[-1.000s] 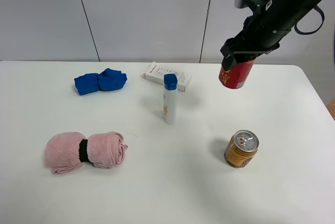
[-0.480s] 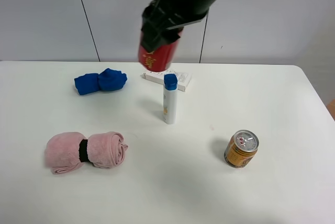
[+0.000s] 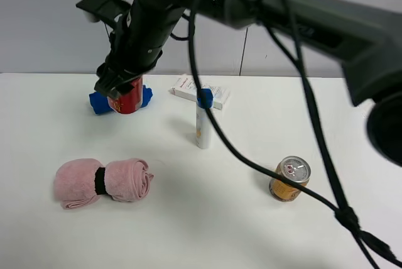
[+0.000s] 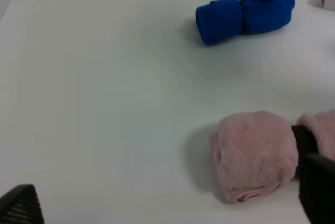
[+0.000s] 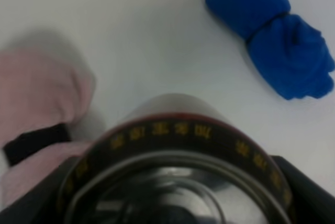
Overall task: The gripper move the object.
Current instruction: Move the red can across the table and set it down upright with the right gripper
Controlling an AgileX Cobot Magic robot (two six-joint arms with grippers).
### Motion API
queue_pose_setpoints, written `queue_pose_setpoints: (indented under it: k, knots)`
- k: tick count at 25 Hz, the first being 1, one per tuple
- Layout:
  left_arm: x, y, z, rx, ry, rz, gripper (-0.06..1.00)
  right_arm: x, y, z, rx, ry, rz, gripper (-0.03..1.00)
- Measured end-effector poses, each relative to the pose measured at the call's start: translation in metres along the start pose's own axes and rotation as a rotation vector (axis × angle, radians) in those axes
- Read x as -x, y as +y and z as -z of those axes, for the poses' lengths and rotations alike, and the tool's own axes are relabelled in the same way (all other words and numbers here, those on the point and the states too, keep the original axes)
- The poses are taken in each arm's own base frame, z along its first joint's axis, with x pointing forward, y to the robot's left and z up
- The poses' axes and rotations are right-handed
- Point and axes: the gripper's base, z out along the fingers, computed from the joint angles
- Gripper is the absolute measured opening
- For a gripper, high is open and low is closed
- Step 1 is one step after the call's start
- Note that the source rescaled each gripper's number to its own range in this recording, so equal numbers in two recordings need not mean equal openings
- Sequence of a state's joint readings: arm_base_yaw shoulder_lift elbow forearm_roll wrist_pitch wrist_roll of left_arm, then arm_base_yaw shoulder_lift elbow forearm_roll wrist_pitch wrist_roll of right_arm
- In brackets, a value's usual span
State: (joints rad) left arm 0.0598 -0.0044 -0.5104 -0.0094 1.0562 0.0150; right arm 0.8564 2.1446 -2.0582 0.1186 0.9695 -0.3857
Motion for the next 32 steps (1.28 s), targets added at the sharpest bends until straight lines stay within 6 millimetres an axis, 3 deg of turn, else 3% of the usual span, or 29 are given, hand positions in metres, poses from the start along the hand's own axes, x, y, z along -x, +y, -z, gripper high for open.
queue_pose_setpoints:
  k: [6,10,21,32]
  knots:
    - [0.0,0.0,0.0,0.0,0.001,0.0,1.0,-0.021,-0.006,-0.077,-0.005,0.116,0.023,0.0]
    - [0.0,0.0,0.0,0.0,0.001,0.0,1.0,-0.032,-0.005,-0.104,0.002,0.145,0.023,0.0]
    - [0.0,0.0,0.0,0.0,0.001,0.0,1.0,-0.041,-0.011,-0.127,0.004,0.137,-0.004,0.0]
    - [0.0,0.0,0.0,0.0,0.001,0.0,1.0,-0.048,-0.022,-0.134,-0.004,0.135,-0.03,0.0]
